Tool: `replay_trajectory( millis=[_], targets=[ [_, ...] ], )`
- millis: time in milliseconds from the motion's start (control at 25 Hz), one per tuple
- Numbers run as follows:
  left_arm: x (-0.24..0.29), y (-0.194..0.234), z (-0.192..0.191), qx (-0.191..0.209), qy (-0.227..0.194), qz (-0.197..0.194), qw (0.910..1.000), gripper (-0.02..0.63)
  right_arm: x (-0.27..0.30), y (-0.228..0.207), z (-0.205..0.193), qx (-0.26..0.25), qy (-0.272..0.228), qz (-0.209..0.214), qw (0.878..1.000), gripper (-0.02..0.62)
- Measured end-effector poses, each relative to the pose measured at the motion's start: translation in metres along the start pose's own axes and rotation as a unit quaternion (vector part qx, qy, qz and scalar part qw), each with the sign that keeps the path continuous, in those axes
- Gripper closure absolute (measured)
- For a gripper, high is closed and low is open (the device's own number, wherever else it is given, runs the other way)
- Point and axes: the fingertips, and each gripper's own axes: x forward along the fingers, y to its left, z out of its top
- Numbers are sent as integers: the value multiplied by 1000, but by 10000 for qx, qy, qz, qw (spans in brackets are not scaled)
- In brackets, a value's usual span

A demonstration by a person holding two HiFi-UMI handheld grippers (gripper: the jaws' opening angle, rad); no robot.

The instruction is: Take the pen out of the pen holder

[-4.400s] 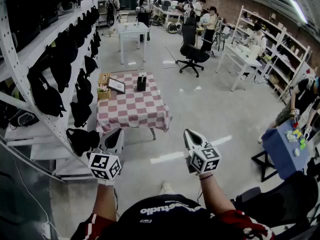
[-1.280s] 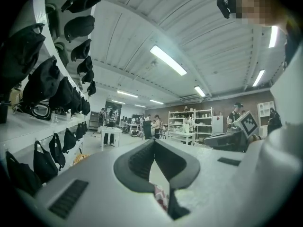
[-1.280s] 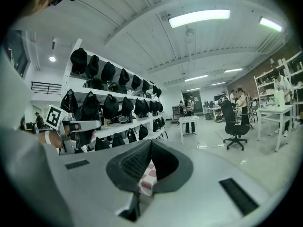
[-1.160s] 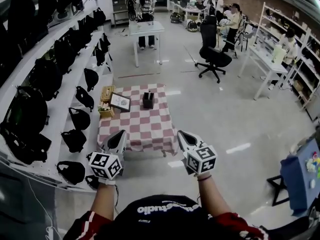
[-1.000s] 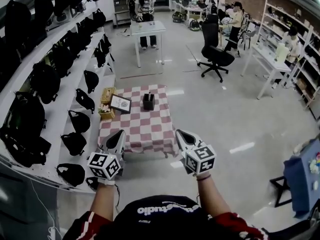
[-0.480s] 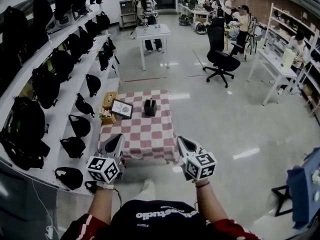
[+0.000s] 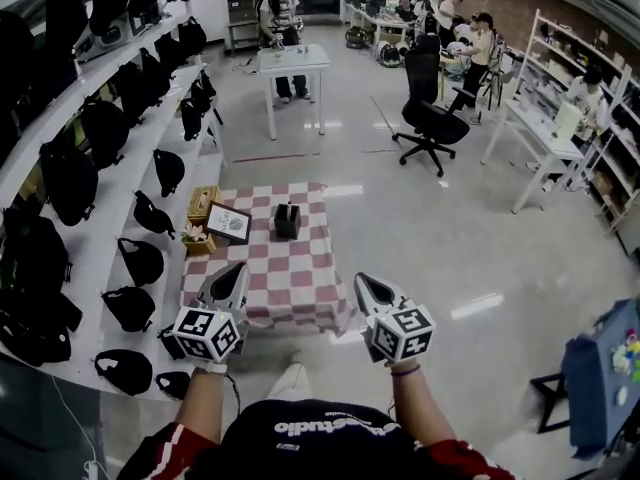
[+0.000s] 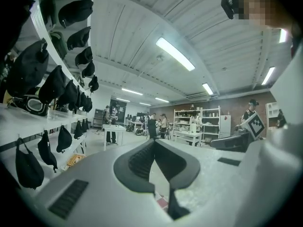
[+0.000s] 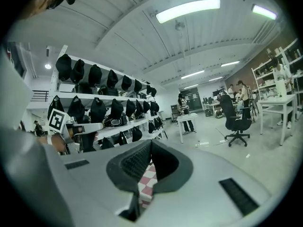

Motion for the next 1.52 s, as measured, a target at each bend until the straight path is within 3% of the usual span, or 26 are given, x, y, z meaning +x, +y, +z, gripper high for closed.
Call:
replay_trajectory(
  millis=[880, 1360, 1520],
  targets=[
    [159, 121, 20, 64, -71, -430, 9990, 601, 182, -51, 57, -314, 153, -94, 9993, 597],
    [192, 139, 22, -146, -225, -669, 9974, 600, 210, -62, 52, -334, 290, -196, 9988, 597],
    [194, 137, 29, -102, -330, -564, 9978, 598, 209, -66, 53, -334, 321, -154, 9988, 597]
  ],
)
